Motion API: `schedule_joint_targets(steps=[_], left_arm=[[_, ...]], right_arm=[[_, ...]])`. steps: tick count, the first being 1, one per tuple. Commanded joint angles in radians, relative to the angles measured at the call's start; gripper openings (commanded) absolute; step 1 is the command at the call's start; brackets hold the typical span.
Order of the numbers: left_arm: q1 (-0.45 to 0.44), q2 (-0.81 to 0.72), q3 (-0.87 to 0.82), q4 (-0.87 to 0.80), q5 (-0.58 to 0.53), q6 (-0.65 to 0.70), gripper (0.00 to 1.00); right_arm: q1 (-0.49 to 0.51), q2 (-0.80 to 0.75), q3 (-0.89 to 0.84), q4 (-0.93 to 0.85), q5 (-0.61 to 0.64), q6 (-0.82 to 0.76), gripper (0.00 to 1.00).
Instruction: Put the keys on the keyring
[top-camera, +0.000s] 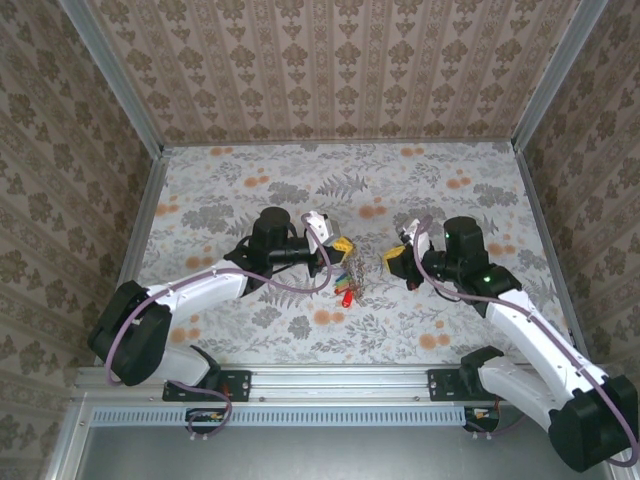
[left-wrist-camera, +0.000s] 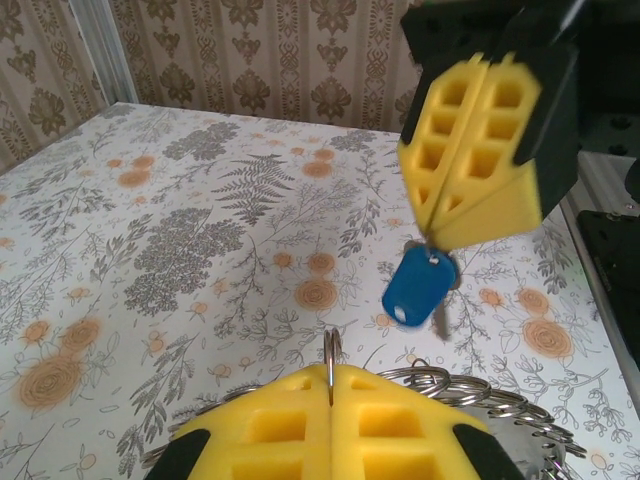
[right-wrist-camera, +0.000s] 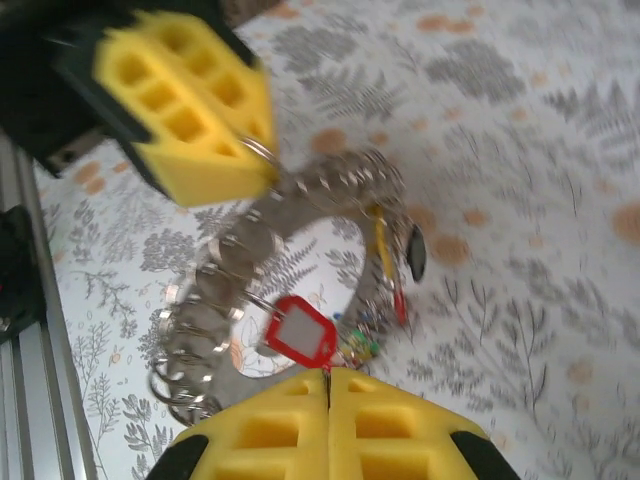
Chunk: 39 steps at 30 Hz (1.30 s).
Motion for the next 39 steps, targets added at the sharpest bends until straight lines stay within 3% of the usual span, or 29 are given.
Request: schedule_joint_targets(steps=[1,4,15,27,39], left_arm=[[-0.007,-0.013,0.011,0.033,0.052,-0.012,0.00],[-0.018,-0.001,0.025,0.024,0.062,-0.005,0.00],[-0.031,0.014,0.042,0.017,0.069,0.001,0.00],[-0.031,0.018,0.051,0.013,0.056,-0.002,0.00],[-0.031,0.015,0.051,0.017,0.056,-0.008,0.00]], right_arm=[[0.006,-0.005,0.022,0.014,-0.129,-0.185,0.00],[0.008,0.001,0.027,0.040,-0.171,-0.208,0.00],[0.059,0.069,0.069,0.186,-0.119,-0.208,0.00],[0.093,0.163,0.129,0.153,-0.155,-0.250,0.00],[0.119,0.198,0.139,0.164,-0.111,-0.248,0.00]])
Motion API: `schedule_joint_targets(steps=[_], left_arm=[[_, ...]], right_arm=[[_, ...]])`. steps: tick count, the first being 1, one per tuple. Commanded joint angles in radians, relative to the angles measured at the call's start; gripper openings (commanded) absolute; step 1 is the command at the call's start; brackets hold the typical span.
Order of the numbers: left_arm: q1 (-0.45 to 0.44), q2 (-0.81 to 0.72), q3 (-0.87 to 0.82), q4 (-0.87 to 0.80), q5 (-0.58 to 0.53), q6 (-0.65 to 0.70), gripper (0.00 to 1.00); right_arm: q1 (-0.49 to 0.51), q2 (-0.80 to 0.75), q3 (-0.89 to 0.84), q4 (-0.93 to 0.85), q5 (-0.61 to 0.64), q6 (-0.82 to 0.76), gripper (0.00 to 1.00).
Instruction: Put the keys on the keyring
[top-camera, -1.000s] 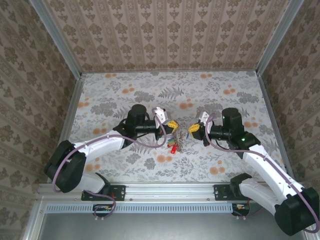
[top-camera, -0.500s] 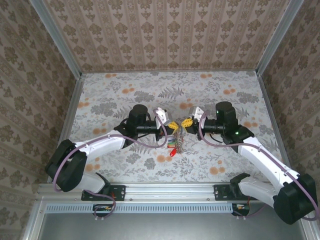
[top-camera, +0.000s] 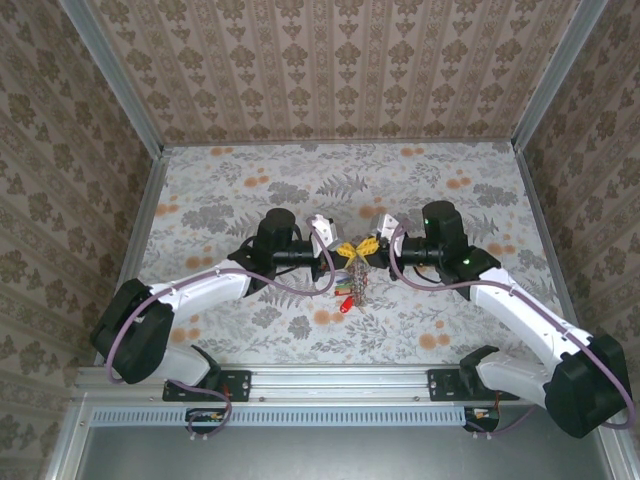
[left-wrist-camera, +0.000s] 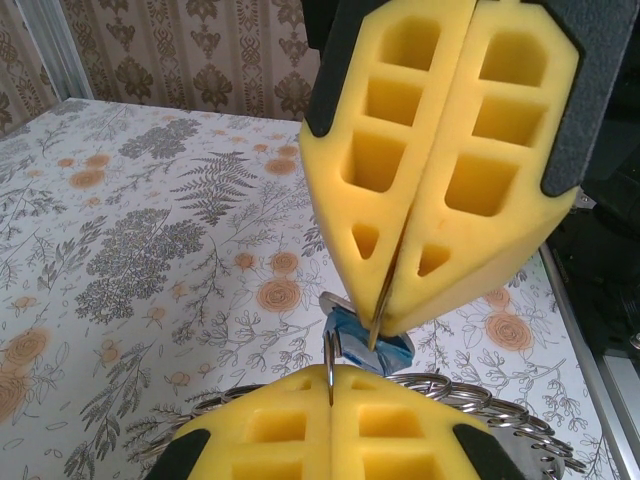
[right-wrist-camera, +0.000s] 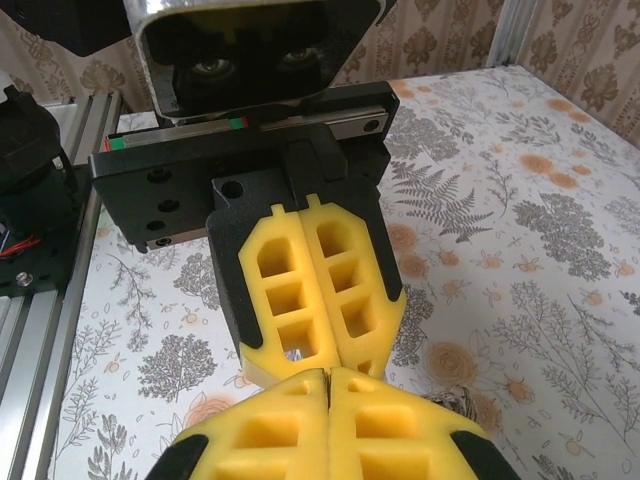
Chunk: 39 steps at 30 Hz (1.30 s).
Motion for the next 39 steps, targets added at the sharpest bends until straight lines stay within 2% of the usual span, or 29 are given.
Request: schedule_joint_targets(steps=[1,4,10,21,31,35,39], left_arm=[[-0.004,0.002,0.039,0.040,0.014,-0.009,0.00],[-0.003,-0.001,0.037,0.042,0.016,-0.010,0.00],[-0.004,-0.006,0.037,0.052,0.027,-0.017,0.00],[-0.002,0.002,0.032,0.103,0.056,-0.045,0.00],[0.002,0.009,0.022,0.121,0.057,-0.052,0.00],[0.002,0.016,0.021,0.122,0.052,-0.051,0.00],[0.002,0.017,0.019,0.119,0.041,-0.047,0.00]], right_arm=[[0.010,0.007,0.029,0.004,0.005,-0.022,0.00],[0.017,0.008,0.023,0.016,0.049,-0.023,0.00],[0.045,0.011,0.002,0.036,0.224,-0.040,0.00],[0.066,0.006,-0.030,0.067,0.392,-0.050,0.00],[0.065,0.006,-0.035,0.102,0.443,0.042,0.00],[0.060,0.015,-0.001,0.049,0.403,0.095,0.00],[0.047,0.023,0.013,0.011,0.363,0.135,0.07]])
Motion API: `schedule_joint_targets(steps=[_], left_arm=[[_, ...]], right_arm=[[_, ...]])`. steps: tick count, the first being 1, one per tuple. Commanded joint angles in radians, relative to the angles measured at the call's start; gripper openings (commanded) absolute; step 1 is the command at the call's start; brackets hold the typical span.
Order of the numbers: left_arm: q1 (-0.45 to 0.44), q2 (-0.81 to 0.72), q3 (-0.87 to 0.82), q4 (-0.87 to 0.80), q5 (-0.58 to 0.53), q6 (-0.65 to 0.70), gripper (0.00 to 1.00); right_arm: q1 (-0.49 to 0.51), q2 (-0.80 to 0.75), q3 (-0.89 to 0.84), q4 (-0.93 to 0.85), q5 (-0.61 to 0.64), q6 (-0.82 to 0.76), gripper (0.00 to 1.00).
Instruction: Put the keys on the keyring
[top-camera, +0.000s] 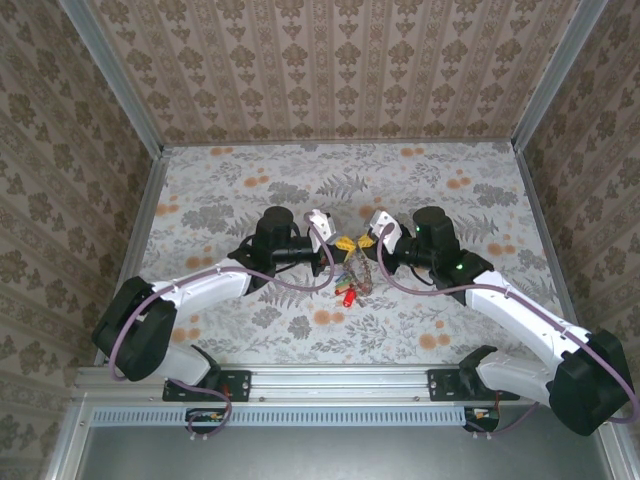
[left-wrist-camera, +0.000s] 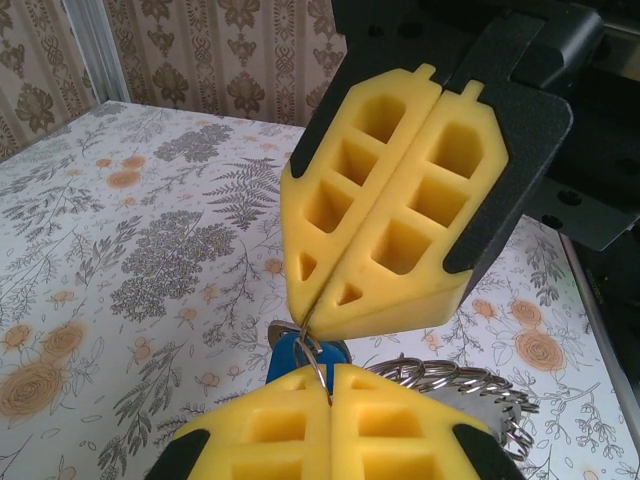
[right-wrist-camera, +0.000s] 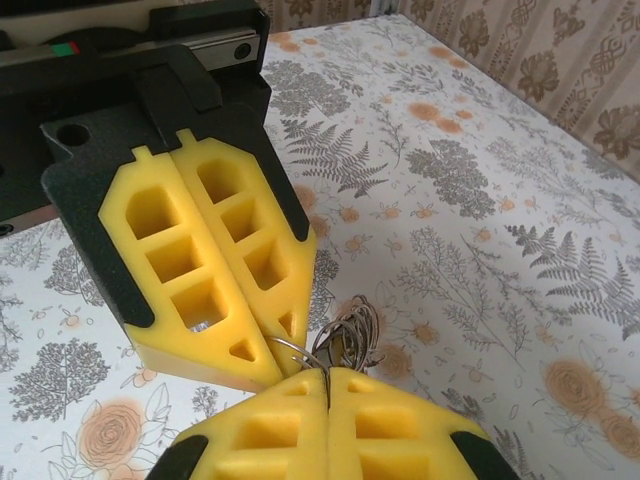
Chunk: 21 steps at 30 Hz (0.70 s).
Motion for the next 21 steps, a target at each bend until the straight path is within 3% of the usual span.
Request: schedule_joint_targets(steps=[1,9,21], left_arm=[[-0.012,0.000,0.018,0.066,0.075,-0.005,0.00],[-0.013,0.001,0.027,0.060,0.088,0.002,0.00],[-0.013,-0.002,0.024,0.057,0.074,0.003,0.00]], right_arm=[[-0.022,0.022,0.034,-0.038,0.023,0.058,0.08],[-0.037,0.033,0.034,-0.040,0.023,0.097,0.17],[-0.048,-0.012,0.001,-0.031,0.056,0.061,0.20]])
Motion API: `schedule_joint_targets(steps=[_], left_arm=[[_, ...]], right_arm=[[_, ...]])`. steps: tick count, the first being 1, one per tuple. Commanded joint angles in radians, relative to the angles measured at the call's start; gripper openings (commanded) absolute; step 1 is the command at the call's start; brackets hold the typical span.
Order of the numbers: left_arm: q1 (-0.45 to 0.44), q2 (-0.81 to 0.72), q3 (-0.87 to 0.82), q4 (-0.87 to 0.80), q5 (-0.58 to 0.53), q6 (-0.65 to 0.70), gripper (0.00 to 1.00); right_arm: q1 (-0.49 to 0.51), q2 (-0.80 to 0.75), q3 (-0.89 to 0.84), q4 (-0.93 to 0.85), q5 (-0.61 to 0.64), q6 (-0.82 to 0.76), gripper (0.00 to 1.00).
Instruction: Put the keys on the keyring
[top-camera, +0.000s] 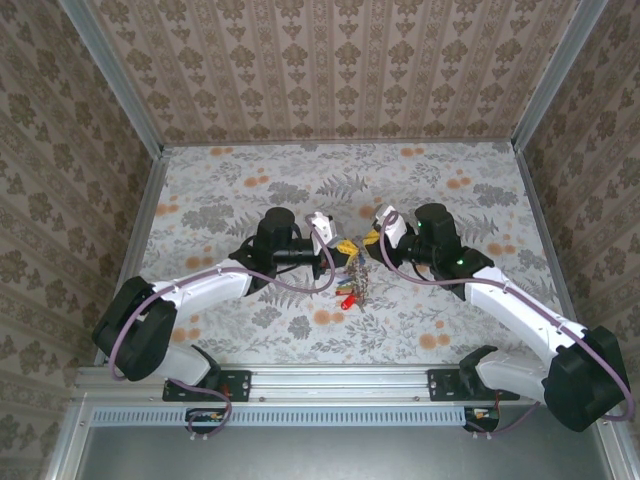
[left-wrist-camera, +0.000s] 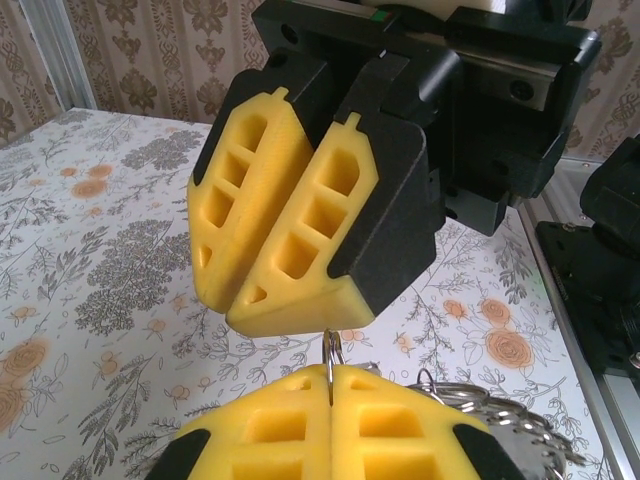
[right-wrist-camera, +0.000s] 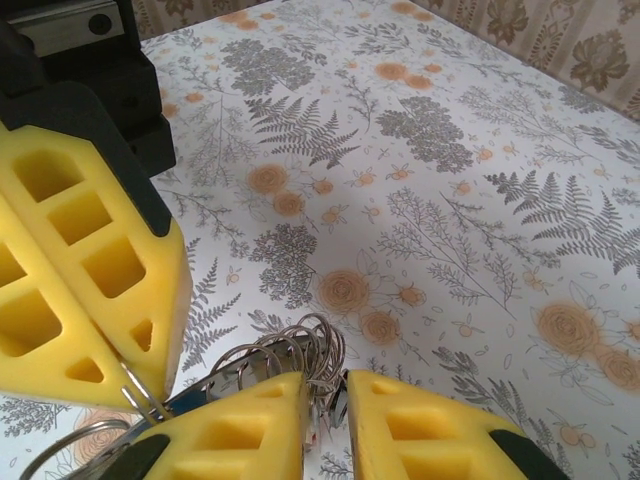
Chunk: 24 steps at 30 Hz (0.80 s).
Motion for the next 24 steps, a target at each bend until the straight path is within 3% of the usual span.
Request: schedule_joint_targets(steps=[1,7,13,17,24], left_arm=[[-0.005,-0.004,0.025,0.053,0.027,0.003,0.00],[-0.005,-0.006,0.046,-0.009,0.036,0.036,0.00],[-0.004,-0.004,0.076,-0.056,0.078,0.061,0.00],[-0.004,0.000,0.099,-0.083,0.122,0.065,0.00],[-0.003,0.019,0.125,-0.106,0.163,0.069,0.00]], right_arm=[[-0.007,-0.045,-0.013,-0.008,0.047,-0.027,0.21],[-0.036,-0.134,-0.048,-0.046,0.070,-0.097,0.26],[-0.046,-0.189,-0.046,-0.162,-0.136,-0.238,0.34],[-0.046,-0.179,-0.040,-0.177,-0.263,-0.337,0.33],[-0.045,-0.130,-0.023,-0.083,-0.287,-0.340,0.31]])
